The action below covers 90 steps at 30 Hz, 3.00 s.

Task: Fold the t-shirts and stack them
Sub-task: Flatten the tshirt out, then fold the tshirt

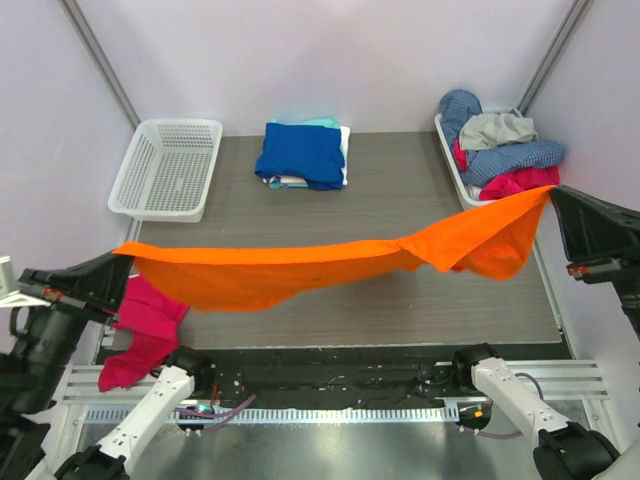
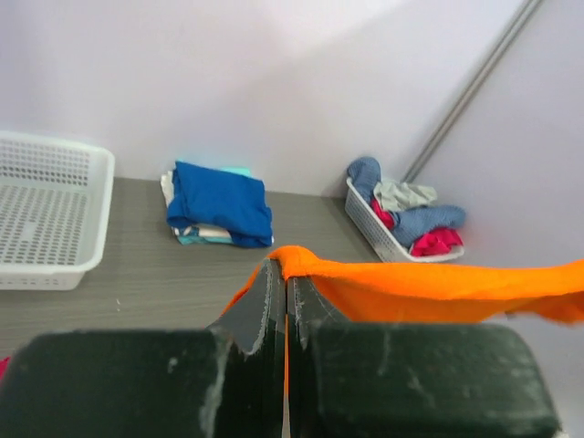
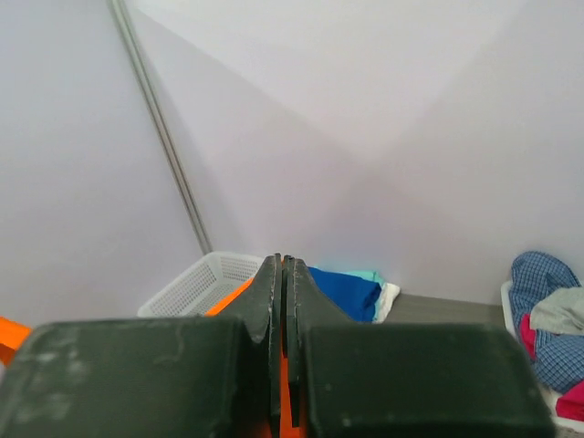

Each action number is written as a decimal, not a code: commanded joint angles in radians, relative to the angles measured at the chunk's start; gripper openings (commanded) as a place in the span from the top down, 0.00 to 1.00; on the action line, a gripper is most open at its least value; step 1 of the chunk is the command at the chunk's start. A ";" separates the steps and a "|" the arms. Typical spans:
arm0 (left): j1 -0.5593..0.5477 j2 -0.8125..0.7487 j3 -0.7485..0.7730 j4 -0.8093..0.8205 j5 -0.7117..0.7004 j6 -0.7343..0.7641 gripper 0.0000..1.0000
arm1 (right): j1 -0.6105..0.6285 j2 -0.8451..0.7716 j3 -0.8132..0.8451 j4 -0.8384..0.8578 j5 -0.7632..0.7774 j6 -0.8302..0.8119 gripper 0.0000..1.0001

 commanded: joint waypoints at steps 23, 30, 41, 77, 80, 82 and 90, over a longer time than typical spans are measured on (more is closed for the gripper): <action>0.179 0.776 -0.751 1.089 -0.015 0.184 1.00 | -0.033 0.567 -0.856 0.911 0.279 0.013 0.99; 0.218 1.113 -0.576 1.130 -0.004 0.198 1.00 | -0.069 0.830 -0.855 1.047 0.240 0.054 0.99; 0.267 1.305 -0.432 1.052 0.037 0.249 1.00 | -0.106 0.901 -0.810 1.051 0.312 0.081 0.99; 0.356 1.127 -0.585 0.823 0.177 0.316 1.00 | -0.174 0.375 -1.028 0.469 -0.014 0.303 0.99; 0.356 1.116 -0.599 0.807 0.181 0.315 1.00 | -0.172 0.327 -1.059 0.392 -0.024 0.311 0.99; 0.356 1.112 -0.606 0.800 0.184 0.315 1.00 | -0.168 0.278 -1.079 0.340 -0.039 0.315 0.99; 0.356 1.052 -0.646 0.771 0.178 0.315 1.00 | -0.163 0.132 -1.117 0.199 -0.082 0.341 0.99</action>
